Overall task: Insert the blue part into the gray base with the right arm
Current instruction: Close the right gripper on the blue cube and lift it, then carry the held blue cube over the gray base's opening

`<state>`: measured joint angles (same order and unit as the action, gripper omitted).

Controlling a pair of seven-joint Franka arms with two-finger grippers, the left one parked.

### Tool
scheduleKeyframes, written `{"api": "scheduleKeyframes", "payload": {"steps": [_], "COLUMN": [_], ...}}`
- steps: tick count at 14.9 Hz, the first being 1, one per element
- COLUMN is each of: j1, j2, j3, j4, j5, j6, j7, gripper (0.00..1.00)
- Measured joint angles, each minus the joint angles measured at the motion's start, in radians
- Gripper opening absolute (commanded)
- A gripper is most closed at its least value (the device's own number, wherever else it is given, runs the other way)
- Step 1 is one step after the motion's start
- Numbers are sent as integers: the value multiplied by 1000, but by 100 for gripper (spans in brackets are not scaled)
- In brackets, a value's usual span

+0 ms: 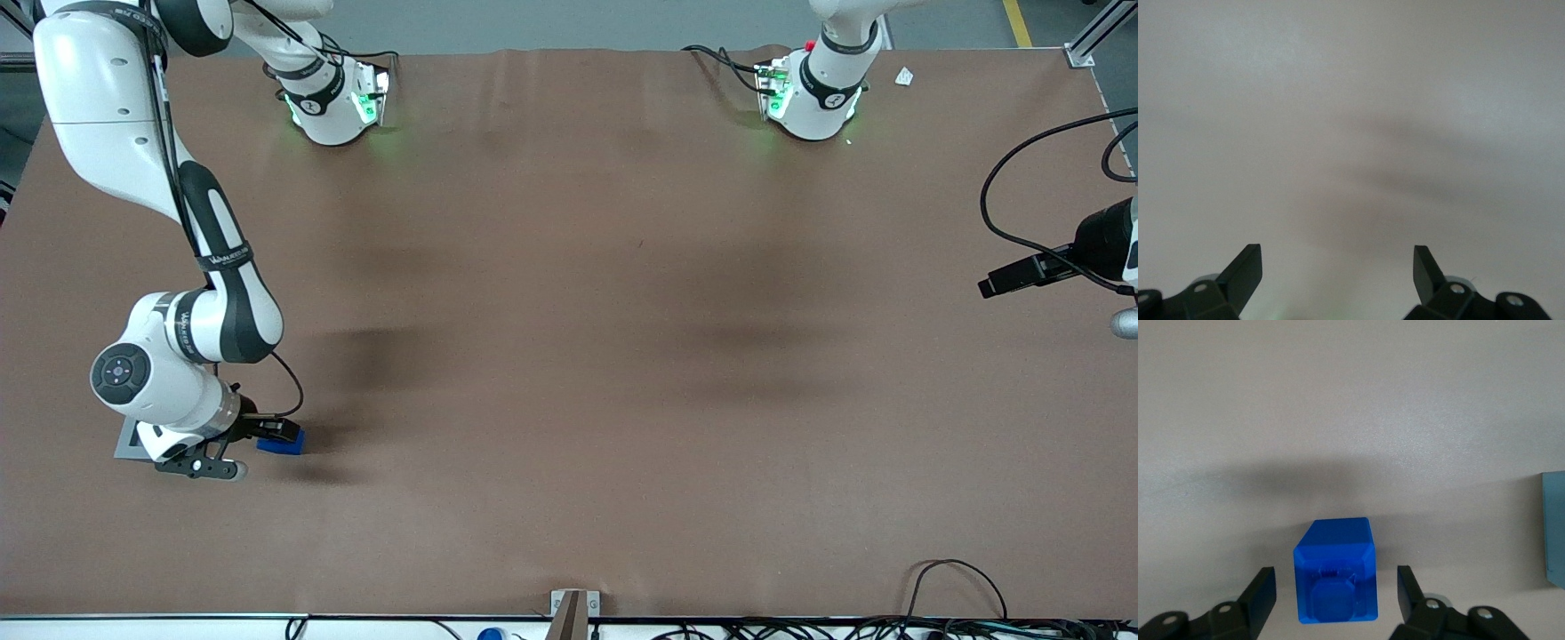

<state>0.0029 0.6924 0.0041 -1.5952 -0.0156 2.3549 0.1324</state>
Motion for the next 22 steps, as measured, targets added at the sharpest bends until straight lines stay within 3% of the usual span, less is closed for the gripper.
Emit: {"api": "scheduleKeyframes", "payload": {"steps": [5, 10, 11, 15, 22], "j1": [0, 0, 0, 0, -71], "j2": [1, 1, 1, -1, -91], "j3": [0, 0, 0, -2, -9], "j4": [0, 0, 0, 30, 154], "j5": [0, 0, 0, -2, -4], "j6": [0, 0, 0, -25, -297], "j7": [1, 2, 3, 2, -74], "gripper": [51, 8, 4, 3, 3]}}
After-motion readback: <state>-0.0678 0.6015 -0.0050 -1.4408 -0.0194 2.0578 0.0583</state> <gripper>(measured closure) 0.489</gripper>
